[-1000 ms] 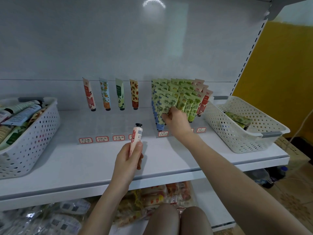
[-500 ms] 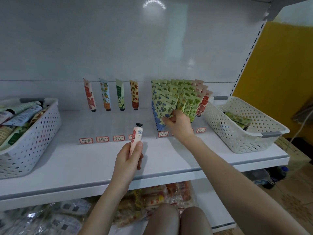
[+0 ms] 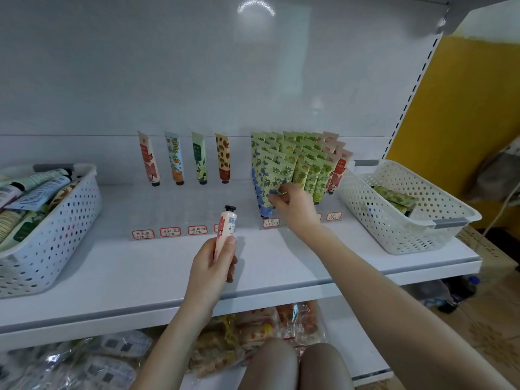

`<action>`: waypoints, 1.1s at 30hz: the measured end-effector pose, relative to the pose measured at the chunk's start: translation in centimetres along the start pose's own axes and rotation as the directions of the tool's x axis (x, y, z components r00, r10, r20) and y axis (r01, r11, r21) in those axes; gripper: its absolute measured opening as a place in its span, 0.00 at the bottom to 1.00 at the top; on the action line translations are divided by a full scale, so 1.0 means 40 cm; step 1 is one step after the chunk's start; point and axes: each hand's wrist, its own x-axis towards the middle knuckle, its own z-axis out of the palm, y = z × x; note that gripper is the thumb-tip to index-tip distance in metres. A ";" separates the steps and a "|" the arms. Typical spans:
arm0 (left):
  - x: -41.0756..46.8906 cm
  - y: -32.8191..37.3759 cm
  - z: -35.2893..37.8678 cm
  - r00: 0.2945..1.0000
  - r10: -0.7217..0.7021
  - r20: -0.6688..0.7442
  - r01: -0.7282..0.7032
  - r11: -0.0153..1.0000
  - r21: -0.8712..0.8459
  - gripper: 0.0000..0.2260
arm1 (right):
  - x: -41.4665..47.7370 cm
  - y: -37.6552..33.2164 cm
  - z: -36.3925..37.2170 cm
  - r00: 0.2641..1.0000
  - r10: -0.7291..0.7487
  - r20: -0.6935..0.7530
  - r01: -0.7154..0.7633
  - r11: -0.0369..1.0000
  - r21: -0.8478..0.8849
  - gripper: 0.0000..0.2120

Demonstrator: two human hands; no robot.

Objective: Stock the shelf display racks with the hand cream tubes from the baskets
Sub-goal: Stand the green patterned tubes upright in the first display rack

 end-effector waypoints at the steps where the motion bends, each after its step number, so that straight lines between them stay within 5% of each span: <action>1: 0.000 0.000 0.000 1.000 0.000 0.001 0.000 1.000 0.000 0.12 | -0.001 0.001 -0.001 1.000 -0.004 0.002 0.004 1.000 -0.005 0.09; 33: -0.004 0.000 0.007 1.000 -0.007 0.005 0.007 1.000 -0.002 0.11 | 0.004 0.008 0.006 1.000 0.004 0.014 -0.003 0.999 -0.042 0.11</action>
